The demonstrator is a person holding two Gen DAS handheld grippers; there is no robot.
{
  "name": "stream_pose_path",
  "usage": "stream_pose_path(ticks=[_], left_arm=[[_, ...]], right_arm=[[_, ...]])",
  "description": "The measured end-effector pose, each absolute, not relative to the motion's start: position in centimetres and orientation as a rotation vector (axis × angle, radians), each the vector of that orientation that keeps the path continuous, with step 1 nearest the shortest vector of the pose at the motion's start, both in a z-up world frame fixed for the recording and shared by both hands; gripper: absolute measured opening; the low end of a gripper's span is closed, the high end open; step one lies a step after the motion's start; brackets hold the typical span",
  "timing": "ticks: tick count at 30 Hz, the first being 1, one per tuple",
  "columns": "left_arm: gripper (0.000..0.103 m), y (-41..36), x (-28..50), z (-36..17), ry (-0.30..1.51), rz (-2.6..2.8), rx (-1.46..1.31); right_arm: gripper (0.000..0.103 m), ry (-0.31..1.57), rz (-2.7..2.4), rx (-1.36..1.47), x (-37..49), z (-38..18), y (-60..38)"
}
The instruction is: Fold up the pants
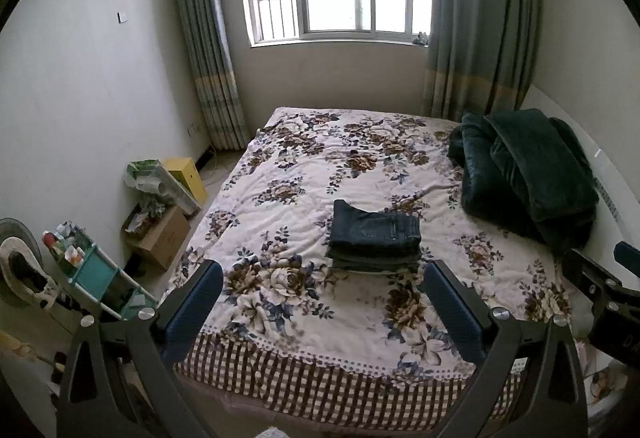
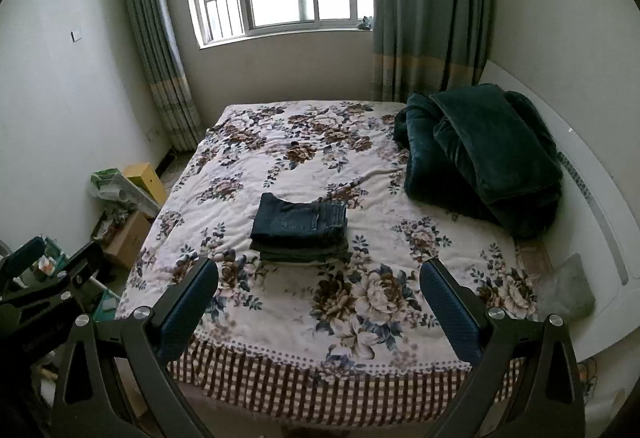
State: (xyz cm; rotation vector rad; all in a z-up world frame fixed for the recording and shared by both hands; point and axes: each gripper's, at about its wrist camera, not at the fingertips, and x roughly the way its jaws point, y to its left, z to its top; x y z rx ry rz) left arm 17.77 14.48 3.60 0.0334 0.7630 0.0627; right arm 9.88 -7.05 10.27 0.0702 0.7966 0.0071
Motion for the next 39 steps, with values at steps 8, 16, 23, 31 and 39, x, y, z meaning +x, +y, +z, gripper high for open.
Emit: stream_pose_path(ticks=[8,16,23,31,39], left_arm=[[0.103,14.7,17.5,3.7,0.757,0.063,0.032],[0.103,14.6,17.4,3.5,0.761,0.066,0.033],[0.103,14.5,17.3,3.4,0.758,0.067,0.035],[0.103,14.4,17.1,3.3,0.762,0.066,0.037],[0.103,14.3,16.9,3.2,0.764,0.064,0.035]], right_arm=[[0.103,0.796,0.005,0.066,9.8,10.2,-6.9],[0.103,0.805,0.023,0.051,9.0,9.4,-7.1],[0.103,0.808,0.03,0.047,9.0,9.3,-7.2],[0.103,0.807,0.032,0.049,8.9,9.3,-7.2],[0.103,0.812,0.037,0.041,9.0,9.5,-7.2]])
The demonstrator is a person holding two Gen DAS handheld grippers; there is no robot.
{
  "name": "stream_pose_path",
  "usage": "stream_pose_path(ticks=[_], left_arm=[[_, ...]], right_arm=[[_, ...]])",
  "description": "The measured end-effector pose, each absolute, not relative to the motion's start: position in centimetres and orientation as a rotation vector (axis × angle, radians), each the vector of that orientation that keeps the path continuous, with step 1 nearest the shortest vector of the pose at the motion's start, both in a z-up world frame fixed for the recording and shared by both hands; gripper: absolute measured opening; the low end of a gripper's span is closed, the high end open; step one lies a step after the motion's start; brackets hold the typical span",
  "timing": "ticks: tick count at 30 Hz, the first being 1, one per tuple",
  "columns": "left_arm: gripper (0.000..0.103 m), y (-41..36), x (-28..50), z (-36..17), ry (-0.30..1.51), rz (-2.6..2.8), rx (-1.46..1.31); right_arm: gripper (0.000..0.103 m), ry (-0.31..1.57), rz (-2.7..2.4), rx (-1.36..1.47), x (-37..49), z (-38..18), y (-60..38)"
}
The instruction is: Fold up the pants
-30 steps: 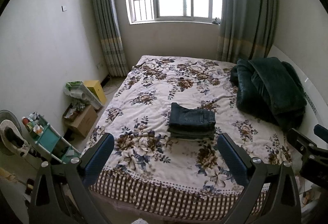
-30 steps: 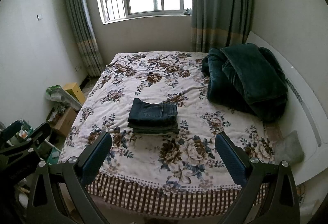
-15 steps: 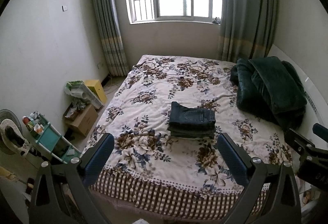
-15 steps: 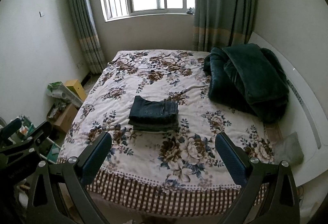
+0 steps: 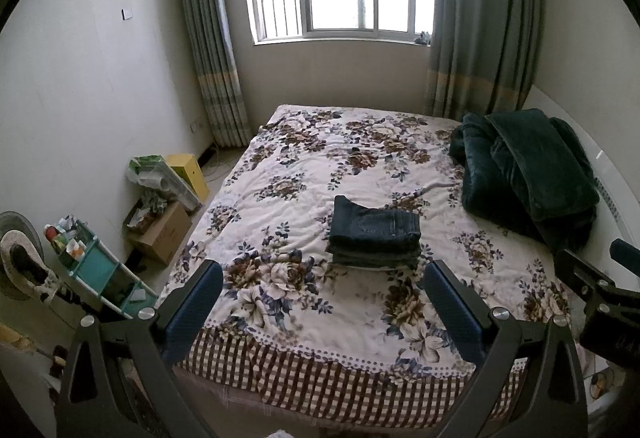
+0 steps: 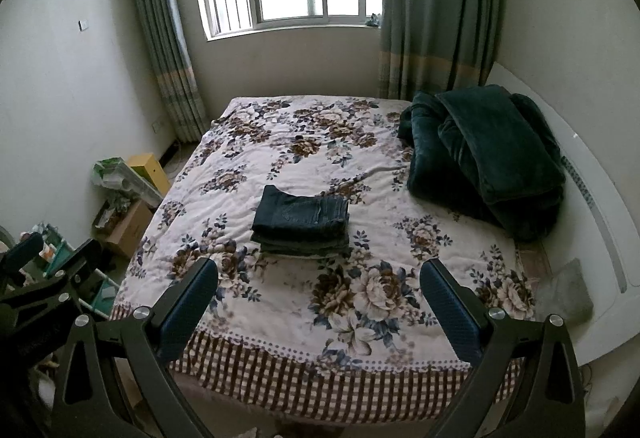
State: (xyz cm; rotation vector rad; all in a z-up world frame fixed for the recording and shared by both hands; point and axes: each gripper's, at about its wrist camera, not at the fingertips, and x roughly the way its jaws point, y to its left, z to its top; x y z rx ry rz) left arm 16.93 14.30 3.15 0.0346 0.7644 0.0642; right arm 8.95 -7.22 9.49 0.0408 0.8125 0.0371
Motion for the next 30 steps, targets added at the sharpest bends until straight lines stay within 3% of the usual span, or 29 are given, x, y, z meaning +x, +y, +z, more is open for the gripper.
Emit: stream_pose_path(ticks=[30], left_arm=[[0.103,14.05,16.25,2.79,0.773,0.052,0.024]], right_arm=[[0.103,0.811,0.04,0.032,9.05,9.52,-6.97]])
